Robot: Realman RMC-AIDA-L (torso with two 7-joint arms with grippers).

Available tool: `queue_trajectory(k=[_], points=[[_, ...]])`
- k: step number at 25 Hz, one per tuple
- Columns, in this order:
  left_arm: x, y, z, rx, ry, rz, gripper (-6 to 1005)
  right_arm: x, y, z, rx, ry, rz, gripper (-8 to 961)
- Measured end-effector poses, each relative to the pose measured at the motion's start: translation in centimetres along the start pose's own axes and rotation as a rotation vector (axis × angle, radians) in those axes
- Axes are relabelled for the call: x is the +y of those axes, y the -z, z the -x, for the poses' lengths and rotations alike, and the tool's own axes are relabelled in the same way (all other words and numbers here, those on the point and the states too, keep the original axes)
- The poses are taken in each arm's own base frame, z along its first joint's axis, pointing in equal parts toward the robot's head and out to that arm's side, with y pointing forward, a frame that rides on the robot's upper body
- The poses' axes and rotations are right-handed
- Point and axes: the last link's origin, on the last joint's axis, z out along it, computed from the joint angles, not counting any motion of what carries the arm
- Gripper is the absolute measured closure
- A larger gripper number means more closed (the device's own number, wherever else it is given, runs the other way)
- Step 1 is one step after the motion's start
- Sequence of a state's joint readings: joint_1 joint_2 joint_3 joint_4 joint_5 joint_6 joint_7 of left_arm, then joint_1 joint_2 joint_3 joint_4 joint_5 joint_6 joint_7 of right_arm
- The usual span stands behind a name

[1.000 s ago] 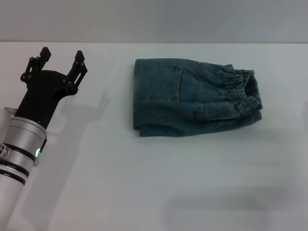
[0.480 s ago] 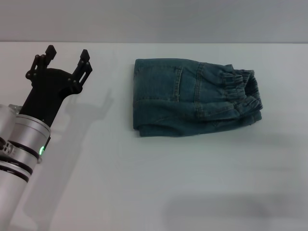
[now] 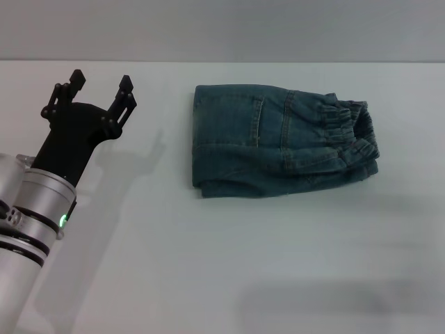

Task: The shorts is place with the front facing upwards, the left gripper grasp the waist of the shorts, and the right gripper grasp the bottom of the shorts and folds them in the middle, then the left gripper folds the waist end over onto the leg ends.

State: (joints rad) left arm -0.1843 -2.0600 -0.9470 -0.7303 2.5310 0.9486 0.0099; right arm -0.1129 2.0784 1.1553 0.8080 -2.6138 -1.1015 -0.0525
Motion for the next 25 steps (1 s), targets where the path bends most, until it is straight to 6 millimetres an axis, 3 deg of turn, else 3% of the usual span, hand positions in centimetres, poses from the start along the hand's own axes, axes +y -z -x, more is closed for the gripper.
queue_trajectory(k=[25], points=[[0.1,0.0,0.2,-0.006,0.007,0.003,201,0.9,-0.6,-0.3,0.003,0.004,0.043,386]])
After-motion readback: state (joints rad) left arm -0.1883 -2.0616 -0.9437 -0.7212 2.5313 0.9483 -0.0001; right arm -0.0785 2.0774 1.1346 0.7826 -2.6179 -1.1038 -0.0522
